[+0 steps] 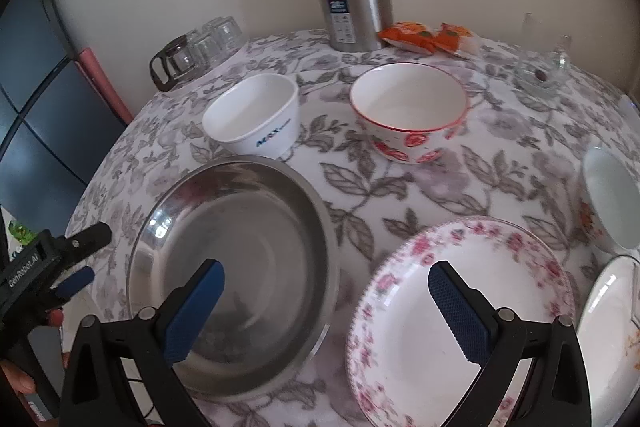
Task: Organize plates and bowls
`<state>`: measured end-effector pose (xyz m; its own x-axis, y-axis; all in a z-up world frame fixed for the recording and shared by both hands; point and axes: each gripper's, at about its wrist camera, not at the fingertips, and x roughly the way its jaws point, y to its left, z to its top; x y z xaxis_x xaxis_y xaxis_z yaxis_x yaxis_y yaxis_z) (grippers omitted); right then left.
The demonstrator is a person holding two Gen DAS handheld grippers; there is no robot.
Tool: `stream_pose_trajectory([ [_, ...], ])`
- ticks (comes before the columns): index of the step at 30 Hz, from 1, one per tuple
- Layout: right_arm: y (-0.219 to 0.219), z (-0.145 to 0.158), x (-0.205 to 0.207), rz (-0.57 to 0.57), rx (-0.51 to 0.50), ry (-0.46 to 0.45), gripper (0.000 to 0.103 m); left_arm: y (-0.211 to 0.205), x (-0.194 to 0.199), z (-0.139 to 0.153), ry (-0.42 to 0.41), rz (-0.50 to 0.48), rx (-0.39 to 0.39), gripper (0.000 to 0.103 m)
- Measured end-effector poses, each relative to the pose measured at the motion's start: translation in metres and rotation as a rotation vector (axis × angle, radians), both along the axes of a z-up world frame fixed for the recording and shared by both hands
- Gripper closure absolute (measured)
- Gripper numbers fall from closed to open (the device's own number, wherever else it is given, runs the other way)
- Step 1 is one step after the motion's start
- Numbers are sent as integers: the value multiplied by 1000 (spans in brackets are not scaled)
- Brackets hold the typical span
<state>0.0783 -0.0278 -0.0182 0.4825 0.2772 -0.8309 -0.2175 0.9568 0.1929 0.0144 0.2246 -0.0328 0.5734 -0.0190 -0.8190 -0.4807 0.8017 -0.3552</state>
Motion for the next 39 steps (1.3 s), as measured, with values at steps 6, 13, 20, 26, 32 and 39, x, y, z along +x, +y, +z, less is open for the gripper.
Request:
stream_pose_trajectory([
  [6, 19, -8, 7, 55, -15, -2, 9, 5, 5, -14, 49, 1, 30, 0],
  [13, 27, -28, 18, 84, -5, 63, 26, 11, 9, -31, 94, -8, 11, 0],
  [20, 29, -42, 22, 81, -8, 102, 38, 14, 10, -39, 118, -6, -2, 0],
  [26, 25, -48, 24, 71, -28, 117, 59, 17, 9, -45, 128, -1, -37, 3],
  [32, 14, -48, 24, 36, -11, 129, 77, 13, 10, -47, 136, -34, -53, 41],
  [39, 10, -47, 23, 23, 1, 142, 83, 10, 10, -48, 147, -54, -40, 72],
])
